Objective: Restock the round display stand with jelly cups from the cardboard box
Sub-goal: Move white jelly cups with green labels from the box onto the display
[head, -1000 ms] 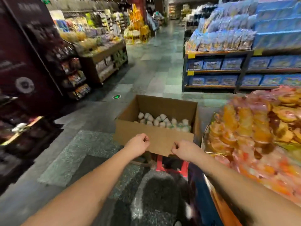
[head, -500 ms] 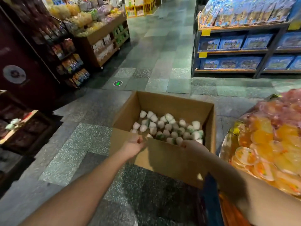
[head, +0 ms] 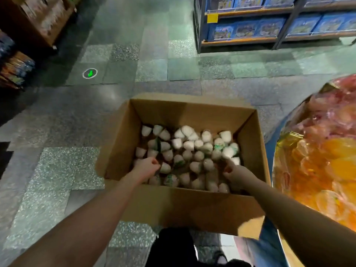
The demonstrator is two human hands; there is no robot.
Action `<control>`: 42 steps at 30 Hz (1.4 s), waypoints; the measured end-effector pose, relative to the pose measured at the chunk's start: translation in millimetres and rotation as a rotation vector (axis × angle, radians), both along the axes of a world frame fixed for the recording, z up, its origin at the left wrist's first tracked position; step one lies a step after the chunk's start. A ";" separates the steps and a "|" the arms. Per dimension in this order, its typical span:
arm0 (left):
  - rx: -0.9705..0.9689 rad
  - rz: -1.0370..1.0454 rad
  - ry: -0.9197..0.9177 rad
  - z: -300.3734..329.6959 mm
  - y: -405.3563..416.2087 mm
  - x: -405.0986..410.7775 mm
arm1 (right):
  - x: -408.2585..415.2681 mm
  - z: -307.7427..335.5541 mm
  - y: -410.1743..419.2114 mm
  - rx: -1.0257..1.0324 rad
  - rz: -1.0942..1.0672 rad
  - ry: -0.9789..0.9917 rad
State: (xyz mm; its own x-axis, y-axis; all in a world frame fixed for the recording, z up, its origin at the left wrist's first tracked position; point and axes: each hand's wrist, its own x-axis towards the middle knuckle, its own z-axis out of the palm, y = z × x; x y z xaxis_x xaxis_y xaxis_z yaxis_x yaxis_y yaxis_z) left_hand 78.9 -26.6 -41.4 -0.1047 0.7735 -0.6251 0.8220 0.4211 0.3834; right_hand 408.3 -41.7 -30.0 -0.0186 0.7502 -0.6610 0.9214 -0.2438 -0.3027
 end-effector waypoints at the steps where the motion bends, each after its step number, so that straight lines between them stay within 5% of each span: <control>1: -0.033 -0.017 0.015 -16.2 10.5 -8.3 | -4.4 -11.2 6.2 -0.034 0.007 -0.023; 11: -0.239 -0.408 0.097 -127.3 78.3 -38.7 | -43.2 -108.6 52.3 -0.250 -0.088 -0.091; 17: -0.272 -0.640 0.117 -170.0 97.8 -28.9 | -62.6 -158.2 80.4 -0.159 -0.281 -0.072; 28: -0.127 -1.232 0.306 -204.9 112.1 -21.1 | -66.1 -215.5 94.2 -0.230 -0.455 -0.126; 42: -0.263 -1.021 0.204 -203.6 109.3 -27.7 | -14.8 -172.1 51.7 -0.294 -0.633 -0.069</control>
